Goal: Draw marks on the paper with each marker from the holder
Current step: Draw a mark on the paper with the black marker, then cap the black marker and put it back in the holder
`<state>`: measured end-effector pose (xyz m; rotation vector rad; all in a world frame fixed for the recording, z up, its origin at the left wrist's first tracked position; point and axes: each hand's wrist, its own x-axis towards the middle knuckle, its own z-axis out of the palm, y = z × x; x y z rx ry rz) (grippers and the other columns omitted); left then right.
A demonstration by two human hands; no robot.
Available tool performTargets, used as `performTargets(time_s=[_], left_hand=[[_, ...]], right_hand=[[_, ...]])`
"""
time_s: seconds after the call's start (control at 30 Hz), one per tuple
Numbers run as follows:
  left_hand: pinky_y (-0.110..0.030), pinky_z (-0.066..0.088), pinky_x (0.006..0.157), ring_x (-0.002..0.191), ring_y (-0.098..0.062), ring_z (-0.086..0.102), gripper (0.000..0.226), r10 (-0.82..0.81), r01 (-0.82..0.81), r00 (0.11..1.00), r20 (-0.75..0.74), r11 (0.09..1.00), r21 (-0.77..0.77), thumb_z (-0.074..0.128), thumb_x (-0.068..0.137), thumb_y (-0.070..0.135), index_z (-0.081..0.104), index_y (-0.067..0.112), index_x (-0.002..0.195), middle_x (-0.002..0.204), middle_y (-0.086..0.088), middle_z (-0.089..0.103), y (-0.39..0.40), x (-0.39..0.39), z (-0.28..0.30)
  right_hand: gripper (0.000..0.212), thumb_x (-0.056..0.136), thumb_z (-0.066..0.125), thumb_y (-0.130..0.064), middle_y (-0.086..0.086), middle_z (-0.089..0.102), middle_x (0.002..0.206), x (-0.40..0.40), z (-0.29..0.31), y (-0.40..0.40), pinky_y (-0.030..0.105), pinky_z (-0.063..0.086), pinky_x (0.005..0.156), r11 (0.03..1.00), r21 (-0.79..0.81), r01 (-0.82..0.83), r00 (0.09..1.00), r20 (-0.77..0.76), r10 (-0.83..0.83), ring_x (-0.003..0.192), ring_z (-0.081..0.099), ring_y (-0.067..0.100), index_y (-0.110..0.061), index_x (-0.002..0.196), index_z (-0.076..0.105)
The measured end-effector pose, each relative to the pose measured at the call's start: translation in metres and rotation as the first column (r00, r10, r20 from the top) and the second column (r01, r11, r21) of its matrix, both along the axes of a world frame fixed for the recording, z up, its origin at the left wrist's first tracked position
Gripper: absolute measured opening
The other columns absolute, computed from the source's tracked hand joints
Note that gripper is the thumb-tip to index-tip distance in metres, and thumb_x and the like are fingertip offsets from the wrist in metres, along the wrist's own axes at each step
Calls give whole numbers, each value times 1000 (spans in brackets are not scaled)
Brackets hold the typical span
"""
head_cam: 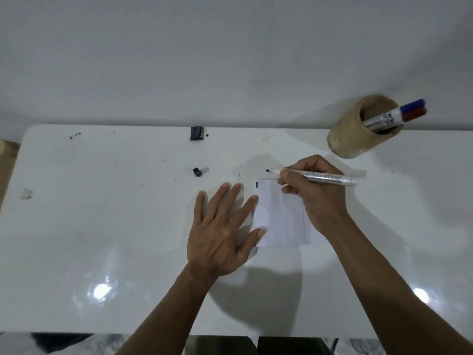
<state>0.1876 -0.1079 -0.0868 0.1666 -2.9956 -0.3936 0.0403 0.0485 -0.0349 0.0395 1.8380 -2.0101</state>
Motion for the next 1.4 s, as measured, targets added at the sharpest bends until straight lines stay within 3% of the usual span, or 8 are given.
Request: performTargets(time_s=[0.13, 0.27, 0.47, 0.7, 0.83, 0.97, 1.03, 1.4], left_hand=[[-47, 42, 106, 125, -28, 55, 49, 188, -168, 979, -83, 964, 206, 59, 93, 45, 57, 14, 131, 132, -8, 61, -8, -4, 16], [-46, 47, 96, 123, -30, 52, 44, 433, -421, 901, 4, 874, 245, 58, 96, 35, 50, 19, 135, 133, -9, 55, -35, -24, 41], [-46, 49, 94, 120, -32, 54, 36, 356, -394, 900, 252, 911, 120, 52, 101, 28, 57, 17, 134, 125, -10, 60, -75, -54, 53], [-36, 42, 65, 83, -38, 63, 22, 341, -398, 898, 279, 900, 180, 53, 97, 11, 67, 0, 84, 86, -18, 66, -85, -55, 47], [-27, 51, 68, 77, -24, 70, 10, 386, -445, 895, 224, 725, 527, 65, 92, 11, 75, 11, 92, 79, -8, 77, -75, -40, 77], [-29, 59, 75, 79, -17, 73, 12, 397, -329, 899, 184, 336, 883, 69, 90, 10, 77, 17, 95, 86, 0, 79, -54, -12, 111], [-30, 61, 75, 83, -14, 71, 13, 419, -276, 894, 160, 233, 933, 70, 90, 11, 77, 17, 98, 89, 2, 78, -48, 2, 122], [-35, 57, 77, 83, -10, 66, 16, 393, -154, 912, 119, 59, 986, 70, 89, 14, 78, 23, 98, 90, 6, 77, -67, 72, 145]], right_hand=[[25, 82, 75, 10, 10, 75, 95, 15, 23, 3, 37, 60, 73, 996, -81, 46, 997, 70, -40, 90, 73, 27, -14, 80, 68], [13, 86, 74, 5, 11, 77, 98, 31, 38, 3, 35, 59, 72, 995, -99, 30, 997, 79, -22, 90, 74, 27, -7, 91, 72], [11, 87, 74, 1, 10, 78, 92, 45, 47, -2, 37, 58, 72, 996, -76, 56, 993, 107, -48, 93, 75, 33, -9, 92, 72], [11, 89, 72, 3, 17, 78, 95, 53, 55, -5, 32, 60, 72, 997, -35, 70, 992, 111, -65, 93, 77, 34, -6, 96, 73], [13, 93, 71, -7, 11, 80, 94, 61, 75, -17, 31, 62, 70, 996, -13, 91, 995, 45, -90, 87, 79, 25, -8, 105, 66], [7, 97, 67, -16, 6, 80, 91, 76, 100, -34, 29, 62, 69, 994, -48, 98, 994, -42, -100, 83, 79, 22, -11, 101, 64], [9, 97, 66, -20, 6, 79, 90, 85, 112, -44, 28, 61, 67, 995, -56, 88, 993, -72, -92, 82, 78, 22, -11, 98, 66], [14, 95, 68, -23, 8, 79, 88, 164, 131, -80, 29, 61, 65, 983, -66, 172, 971, -158, -180, 76, 77, 20, -9, 96, 67]])
